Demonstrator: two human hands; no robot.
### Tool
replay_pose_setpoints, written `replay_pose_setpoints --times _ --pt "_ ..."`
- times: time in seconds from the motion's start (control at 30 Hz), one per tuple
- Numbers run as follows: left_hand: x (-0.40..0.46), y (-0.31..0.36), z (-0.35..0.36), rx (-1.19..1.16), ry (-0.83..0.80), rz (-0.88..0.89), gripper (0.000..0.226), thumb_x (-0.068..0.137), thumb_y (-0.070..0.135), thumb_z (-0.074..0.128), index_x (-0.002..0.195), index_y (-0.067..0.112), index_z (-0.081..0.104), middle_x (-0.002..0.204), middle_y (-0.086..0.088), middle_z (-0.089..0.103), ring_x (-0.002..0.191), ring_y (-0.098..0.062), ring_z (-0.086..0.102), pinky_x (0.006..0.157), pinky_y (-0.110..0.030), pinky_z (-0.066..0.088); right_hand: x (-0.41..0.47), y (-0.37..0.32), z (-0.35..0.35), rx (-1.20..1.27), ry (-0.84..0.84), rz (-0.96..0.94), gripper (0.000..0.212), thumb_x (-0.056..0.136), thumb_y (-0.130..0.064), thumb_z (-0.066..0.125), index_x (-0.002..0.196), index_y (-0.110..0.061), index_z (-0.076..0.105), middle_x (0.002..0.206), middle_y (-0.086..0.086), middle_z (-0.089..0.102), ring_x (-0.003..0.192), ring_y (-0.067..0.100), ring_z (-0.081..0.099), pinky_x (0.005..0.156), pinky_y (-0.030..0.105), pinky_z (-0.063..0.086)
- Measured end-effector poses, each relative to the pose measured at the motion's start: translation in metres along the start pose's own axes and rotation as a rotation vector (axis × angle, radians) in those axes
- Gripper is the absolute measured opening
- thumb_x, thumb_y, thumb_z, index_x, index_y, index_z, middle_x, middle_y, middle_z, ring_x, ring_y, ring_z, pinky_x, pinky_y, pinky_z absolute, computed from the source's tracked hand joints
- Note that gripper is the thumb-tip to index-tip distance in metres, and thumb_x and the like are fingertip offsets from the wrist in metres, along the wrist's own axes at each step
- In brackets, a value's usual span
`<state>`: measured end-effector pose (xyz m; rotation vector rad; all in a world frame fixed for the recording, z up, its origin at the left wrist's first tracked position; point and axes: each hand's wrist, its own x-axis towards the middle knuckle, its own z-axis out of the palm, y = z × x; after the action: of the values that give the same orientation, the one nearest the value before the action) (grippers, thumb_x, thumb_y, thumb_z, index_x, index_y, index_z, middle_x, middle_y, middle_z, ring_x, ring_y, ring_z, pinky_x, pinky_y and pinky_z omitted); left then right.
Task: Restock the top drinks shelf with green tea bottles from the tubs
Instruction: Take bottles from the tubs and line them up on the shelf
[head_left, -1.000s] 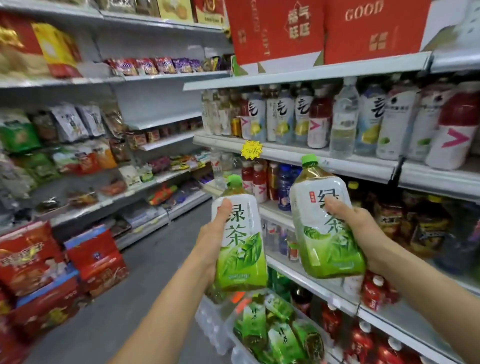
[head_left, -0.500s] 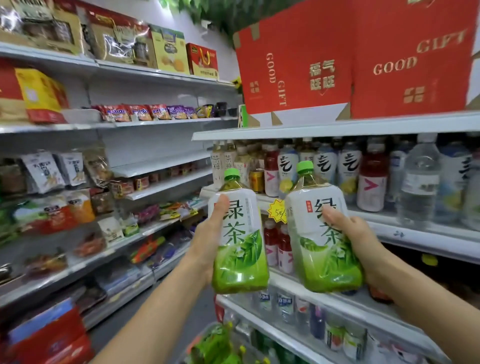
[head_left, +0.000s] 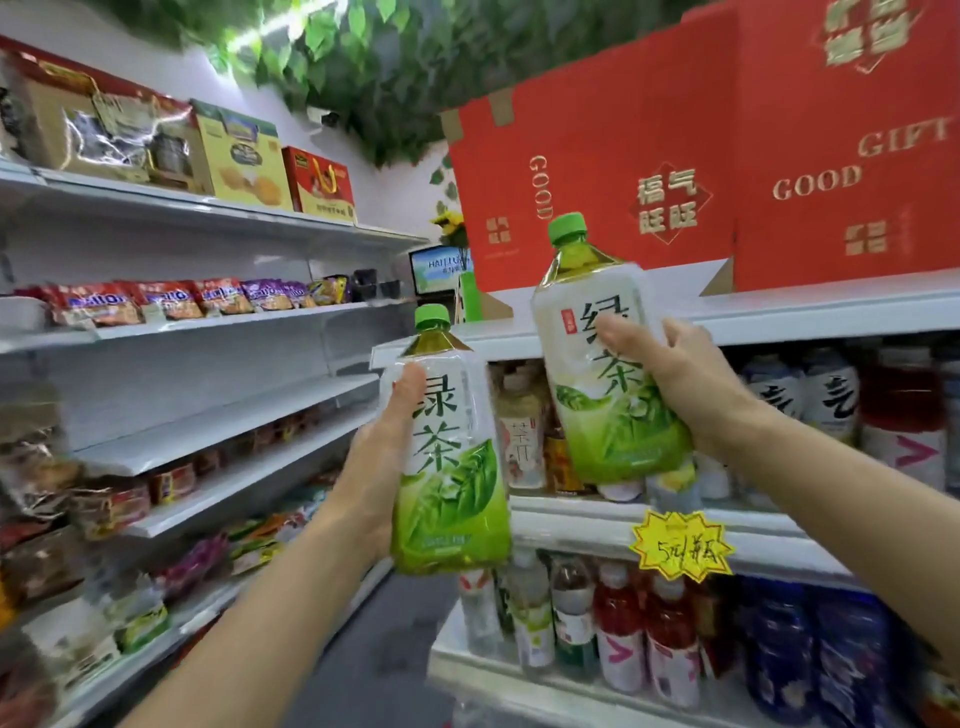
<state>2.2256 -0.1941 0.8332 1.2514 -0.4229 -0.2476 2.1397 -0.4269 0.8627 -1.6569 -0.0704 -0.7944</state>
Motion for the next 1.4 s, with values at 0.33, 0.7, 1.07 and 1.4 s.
replay_pose_setpoints --times 0.33,0.7,1.07,1.4 --pt "0.109 0.052 -0.059 0.008 -0.072 0.049 0.075 0.066 0.070 0.063 0.115 0.015 0.072 0.110 -0.018 0.075 0.106 -0.041 0.070 0.092 -0.060 0.055 0.147 -0.021 0.063 -0.025 0.317 -0.151 0.064 0.074 -0.050 0.081 0.119 -0.011 0.056 0.109 0.008 0.070 0.087 0.017 0.074 0.067 0.032 0.061" --pt "0.162 0.083 -0.052 -0.007 -0.164 0.188 0.071 0.064 0.068 0.064 0.110 0.015 0.072 0.105 -0.013 0.076 0.088 -0.031 0.075 0.076 -0.048 0.062 0.199 0.018 0.053 -0.239 0.428 -0.105 0.074 0.067 -0.059 0.081 0.119 -0.014 0.052 0.116 0.006 0.062 0.102 0.018 0.065 0.088 0.037 0.056" --pt "0.262 0.094 0.021 -0.012 0.059 0.532 0.074 0.059 0.072 0.075 0.105 0.015 0.063 0.100 -0.006 0.075 0.091 -0.024 0.075 0.083 -0.045 0.062 0.207 0.035 0.041 -0.190 0.308 -0.173 0.063 0.084 -0.048 0.072 0.130 -0.011 0.051 0.115 0.001 0.068 0.101 0.012 0.069 0.080 0.027 0.059" --pt "0.329 0.069 0.021 0.154 -0.077 0.451 0.043 0.090 0.058 0.062 0.101 0.016 0.060 0.094 -0.003 0.074 0.085 -0.020 0.074 0.068 -0.029 0.061 0.204 0.051 0.040 -0.198 0.311 -0.193 0.076 0.081 -0.056 0.064 0.140 -0.015 0.039 0.119 -0.003 0.061 0.100 0.005 0.063 0.077 0.022 0.055"
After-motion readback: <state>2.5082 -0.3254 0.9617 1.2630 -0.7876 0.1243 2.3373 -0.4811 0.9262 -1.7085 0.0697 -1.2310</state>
